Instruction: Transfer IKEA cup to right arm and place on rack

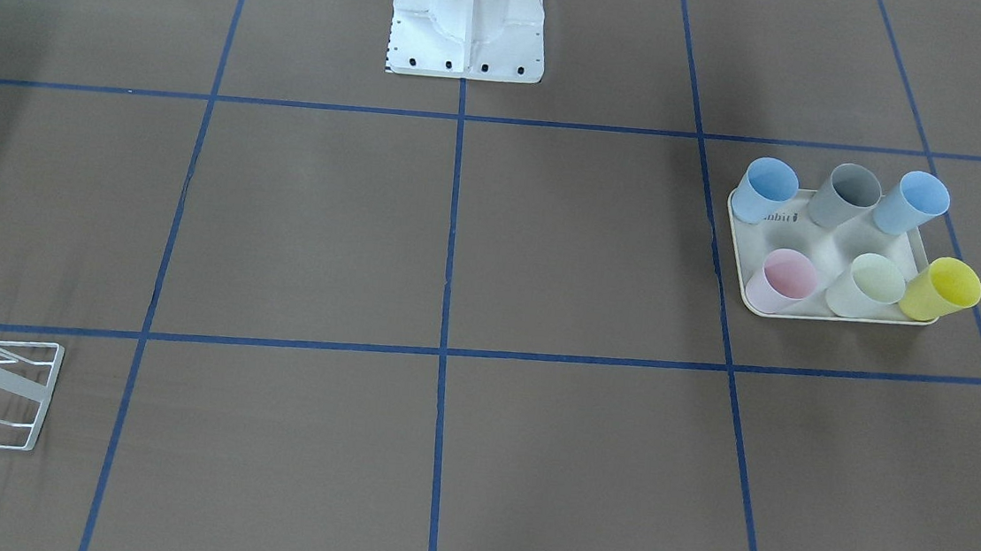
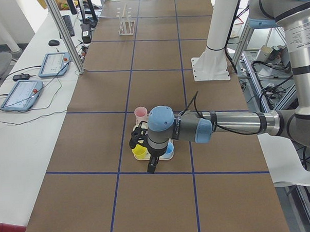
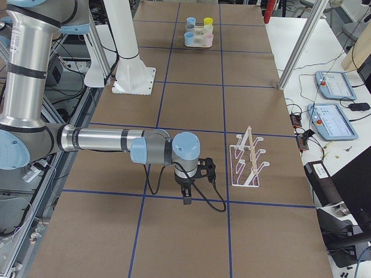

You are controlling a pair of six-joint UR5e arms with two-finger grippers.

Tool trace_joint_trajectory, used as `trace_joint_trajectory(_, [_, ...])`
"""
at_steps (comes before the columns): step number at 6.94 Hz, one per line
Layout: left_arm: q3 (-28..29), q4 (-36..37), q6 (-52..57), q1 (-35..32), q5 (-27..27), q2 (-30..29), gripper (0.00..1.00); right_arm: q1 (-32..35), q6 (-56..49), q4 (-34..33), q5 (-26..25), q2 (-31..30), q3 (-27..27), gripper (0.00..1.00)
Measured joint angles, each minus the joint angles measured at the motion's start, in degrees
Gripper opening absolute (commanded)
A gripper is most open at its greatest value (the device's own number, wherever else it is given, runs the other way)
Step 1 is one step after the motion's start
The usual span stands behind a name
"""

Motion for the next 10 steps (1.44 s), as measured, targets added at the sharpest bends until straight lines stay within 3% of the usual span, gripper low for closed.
trace_joint_trajectory(6, [-4.0, 0.0, -0.1, 0.0, 0.2, -0.3, 1.00, 0.0, 0.2, 0.0, 0.1, 0.0, 3.1, 1.00])
trace_joint_trajectory(10, [-4.4, -0.9, -0.6, -0.1, 0.2, -8.1, 1.00, -0.1, 3.1, 3.9, 0.7, 1.2, 12.3, 1.00])
